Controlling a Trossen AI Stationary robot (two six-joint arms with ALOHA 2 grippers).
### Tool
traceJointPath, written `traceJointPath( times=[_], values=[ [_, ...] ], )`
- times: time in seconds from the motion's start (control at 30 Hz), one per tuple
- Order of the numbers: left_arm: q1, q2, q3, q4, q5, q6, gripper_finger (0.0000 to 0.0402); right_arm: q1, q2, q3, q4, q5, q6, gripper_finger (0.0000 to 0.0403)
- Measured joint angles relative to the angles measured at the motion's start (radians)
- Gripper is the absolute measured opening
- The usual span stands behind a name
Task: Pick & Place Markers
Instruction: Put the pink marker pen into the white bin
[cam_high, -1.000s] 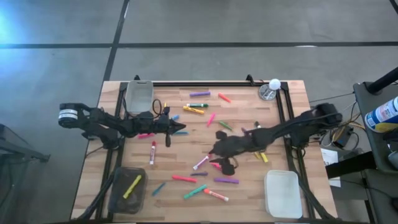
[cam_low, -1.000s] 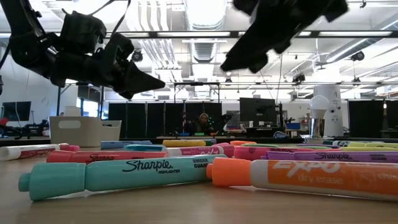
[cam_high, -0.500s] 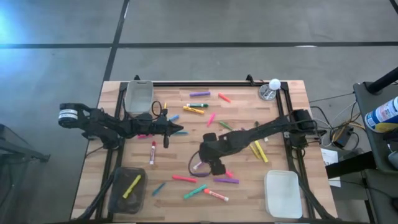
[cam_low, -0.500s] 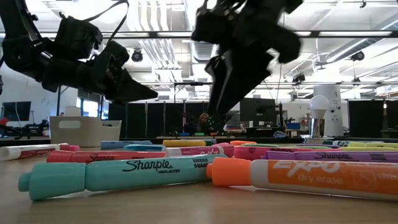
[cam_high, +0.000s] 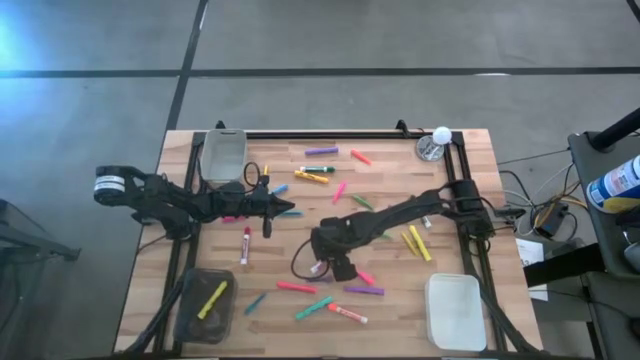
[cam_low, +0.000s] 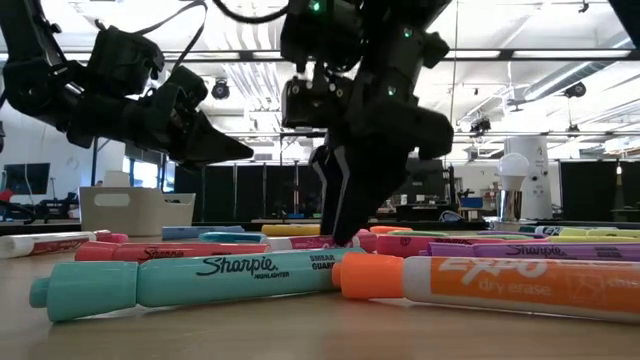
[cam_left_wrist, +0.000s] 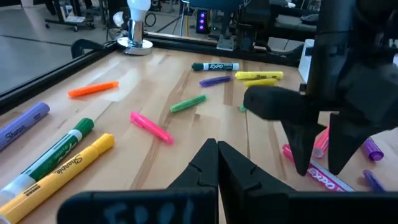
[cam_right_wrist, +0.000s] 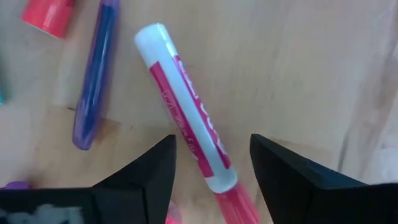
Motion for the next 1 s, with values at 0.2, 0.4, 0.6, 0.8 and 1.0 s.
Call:
traceJointPath(
  times=[0.2, 0.4, 0.6, 0.8, 1.0],
  values=[
    [0.000, 0.000, -0.003, -0.004, 0.000, -0.001, 0.0000, -0.003, 0.024, 0.001, 0.007, 0.000, 0.023, 0.0140],
    [-0.001, 0.000, -0.006, -0.063, 0.000, -0.007, 0.0000, -0.005, 0.012, 0.000, 0.007, 0.039, 0.072, 0.0081],
    [-0.001, 0.000, -0.026, -0.061, -0.021, -0.007, 0.0000, -0.008, -0.095, -0.002, -0.043, 0.104, 0.234, 0.0060],
    [-0.001, 0.000, -0.034, -0.059, -0.058, -0.007, 0.0000, 0.063, -0.290, -0.044, -0.206, 0.223, 0.540, 0.0073],
    [-0.001, 0.000, -0.034, -0.042, -0.058, -0.004, 0.0000, 0.218, -0.479, -0.133, -0.354, 0.314, 1.011, 0.0066]
  ],
)
